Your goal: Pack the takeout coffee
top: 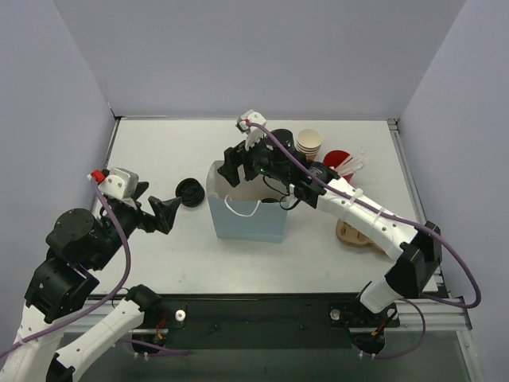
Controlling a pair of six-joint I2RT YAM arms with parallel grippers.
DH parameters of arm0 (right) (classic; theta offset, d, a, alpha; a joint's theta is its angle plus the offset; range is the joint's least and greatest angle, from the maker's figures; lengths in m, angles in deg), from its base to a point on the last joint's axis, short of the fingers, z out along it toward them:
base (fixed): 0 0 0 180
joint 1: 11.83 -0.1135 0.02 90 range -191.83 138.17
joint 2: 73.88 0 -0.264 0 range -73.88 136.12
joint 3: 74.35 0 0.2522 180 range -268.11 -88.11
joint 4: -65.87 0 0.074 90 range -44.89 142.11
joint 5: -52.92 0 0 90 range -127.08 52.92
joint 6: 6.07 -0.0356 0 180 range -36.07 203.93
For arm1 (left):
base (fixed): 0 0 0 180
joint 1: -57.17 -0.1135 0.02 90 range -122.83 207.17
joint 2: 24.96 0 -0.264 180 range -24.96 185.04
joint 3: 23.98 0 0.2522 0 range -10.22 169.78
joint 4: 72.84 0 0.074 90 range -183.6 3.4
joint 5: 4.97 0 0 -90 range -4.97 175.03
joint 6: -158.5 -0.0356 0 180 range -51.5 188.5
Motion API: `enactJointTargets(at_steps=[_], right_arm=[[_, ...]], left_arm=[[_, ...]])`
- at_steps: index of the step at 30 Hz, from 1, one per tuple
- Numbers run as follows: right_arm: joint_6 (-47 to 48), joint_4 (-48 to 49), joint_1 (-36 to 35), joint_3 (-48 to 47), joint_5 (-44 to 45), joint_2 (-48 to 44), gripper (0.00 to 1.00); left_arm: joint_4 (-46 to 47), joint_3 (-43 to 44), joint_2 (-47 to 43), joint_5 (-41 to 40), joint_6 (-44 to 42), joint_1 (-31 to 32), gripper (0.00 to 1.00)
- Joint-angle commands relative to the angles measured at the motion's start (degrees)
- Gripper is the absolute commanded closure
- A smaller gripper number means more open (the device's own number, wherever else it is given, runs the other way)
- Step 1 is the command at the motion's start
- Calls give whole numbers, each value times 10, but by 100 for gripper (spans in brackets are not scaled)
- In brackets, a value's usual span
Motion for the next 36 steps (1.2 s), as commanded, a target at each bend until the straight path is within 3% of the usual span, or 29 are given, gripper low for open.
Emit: enactJointTargets(at_steps=[1, 3, 8, 10, 16, 24, 36], right_arm=[[-2, -60, 3, -80, 84, -63, 20], [-9, -145, 1, -102, 102, -74, 0], [-40, -279, -6, -85, 173, -153, 0], [-98, -327, -10, -70, 244, -188, 0], [-191, -416, -21, -59, 287, -244, 0], [-239, -419, -29, 3, 285, -330, 0], [-254, -426, -29, 43, 282, -370, 0]], left_arm=[[12, 15, 3, 3, 1, -2, 3], [17, 18, 7, 10, 6, -2, 3], [39, 23, 21, 31, 20, -2, 3], [44, 25, 27, 36, 30, -2, 3], [60, -6, 22, 61, 66, -2, 3], [78, -39, 15, 62, 110, -2, 3], [82, -53, 5, 50, 119, -2, 3]])
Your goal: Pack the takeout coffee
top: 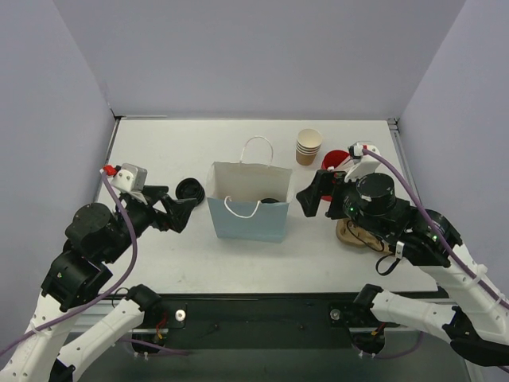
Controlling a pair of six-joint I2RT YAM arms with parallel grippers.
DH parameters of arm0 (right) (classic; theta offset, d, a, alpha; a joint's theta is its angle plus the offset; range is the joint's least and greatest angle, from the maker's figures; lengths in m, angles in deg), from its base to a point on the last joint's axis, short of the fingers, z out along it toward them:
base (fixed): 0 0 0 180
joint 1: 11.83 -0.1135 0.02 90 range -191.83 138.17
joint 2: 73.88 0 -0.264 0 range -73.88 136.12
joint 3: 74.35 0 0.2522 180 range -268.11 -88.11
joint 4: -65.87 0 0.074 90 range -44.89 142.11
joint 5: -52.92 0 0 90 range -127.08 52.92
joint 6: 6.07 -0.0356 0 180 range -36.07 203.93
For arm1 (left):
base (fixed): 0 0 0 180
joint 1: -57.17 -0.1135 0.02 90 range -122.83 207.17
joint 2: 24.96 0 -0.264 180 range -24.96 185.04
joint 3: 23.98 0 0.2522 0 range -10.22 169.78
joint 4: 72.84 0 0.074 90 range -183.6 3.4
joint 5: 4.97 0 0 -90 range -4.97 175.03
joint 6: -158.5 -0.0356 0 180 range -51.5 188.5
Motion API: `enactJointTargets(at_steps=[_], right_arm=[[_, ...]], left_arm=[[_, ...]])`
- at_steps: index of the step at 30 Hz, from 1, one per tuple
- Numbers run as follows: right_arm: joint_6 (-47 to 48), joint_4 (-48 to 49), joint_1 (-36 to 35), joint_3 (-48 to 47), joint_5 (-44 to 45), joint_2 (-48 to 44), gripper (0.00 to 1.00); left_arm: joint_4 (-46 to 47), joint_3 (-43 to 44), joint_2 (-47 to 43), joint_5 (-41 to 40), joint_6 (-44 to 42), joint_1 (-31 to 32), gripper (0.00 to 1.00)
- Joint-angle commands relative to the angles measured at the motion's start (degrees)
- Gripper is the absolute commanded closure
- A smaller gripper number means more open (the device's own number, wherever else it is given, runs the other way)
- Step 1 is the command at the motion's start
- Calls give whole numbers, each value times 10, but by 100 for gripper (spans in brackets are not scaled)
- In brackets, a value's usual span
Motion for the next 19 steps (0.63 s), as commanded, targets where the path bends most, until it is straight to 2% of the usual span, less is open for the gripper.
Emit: enactJointTargets(at_steps=[1, 19], right_arm=[[-15, -1, -5, 8, 14, -6, 0], [0, -1, -5, 14, 14, -17, 0]], left_arm=[[28, 2, -4, -4, 8, -3, 3], [41, 11, 2, -4, 8, -2, 3]])
